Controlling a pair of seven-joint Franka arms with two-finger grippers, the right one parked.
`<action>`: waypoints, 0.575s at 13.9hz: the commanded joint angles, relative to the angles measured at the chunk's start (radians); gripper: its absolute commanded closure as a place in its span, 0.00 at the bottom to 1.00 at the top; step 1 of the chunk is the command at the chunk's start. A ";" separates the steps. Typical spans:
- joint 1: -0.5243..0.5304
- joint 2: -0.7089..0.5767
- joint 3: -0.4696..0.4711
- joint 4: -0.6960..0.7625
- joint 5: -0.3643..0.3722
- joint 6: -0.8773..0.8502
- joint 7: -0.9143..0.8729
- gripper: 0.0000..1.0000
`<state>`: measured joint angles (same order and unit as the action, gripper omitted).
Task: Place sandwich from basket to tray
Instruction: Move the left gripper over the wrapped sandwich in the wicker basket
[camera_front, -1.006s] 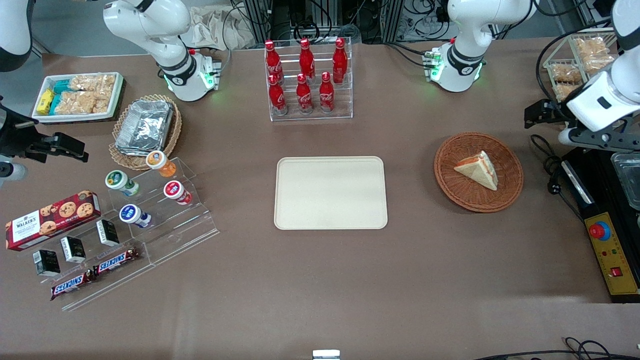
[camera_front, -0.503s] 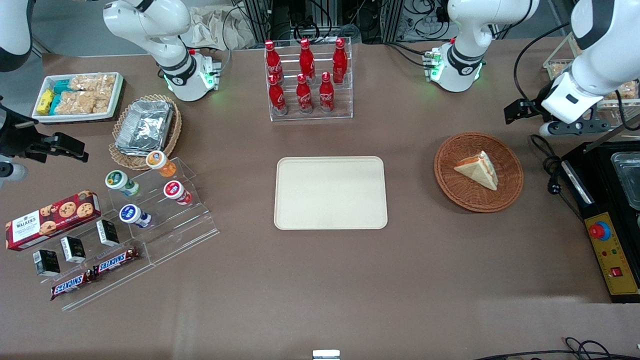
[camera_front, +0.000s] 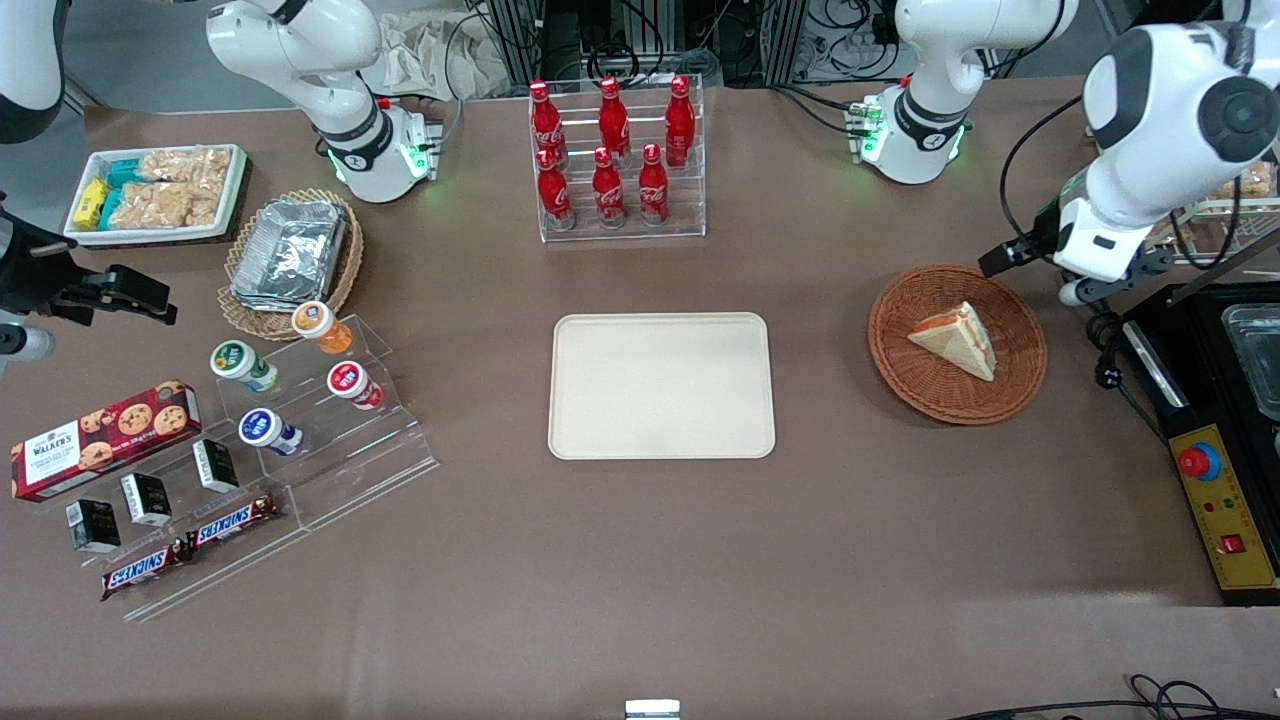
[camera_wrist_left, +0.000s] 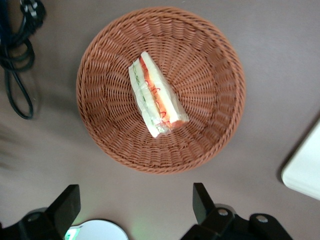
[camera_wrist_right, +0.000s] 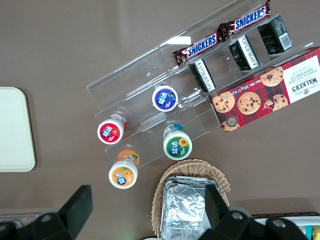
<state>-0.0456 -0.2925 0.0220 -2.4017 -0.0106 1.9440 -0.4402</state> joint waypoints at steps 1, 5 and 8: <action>-0.003 0.054 -0.004 -0.039 -0.003 0.093 -0.106 0.00; -0.004 0.140 -0.004 -0.050 -0.032 0.199 -0.271 0.00; -0.002 0.194 -0.004 -0.051 -0.054 0.251 -0.370 0.00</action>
<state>-0.0469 -0.1236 0.0212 -2.4503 -0.0483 2.1569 -0.7460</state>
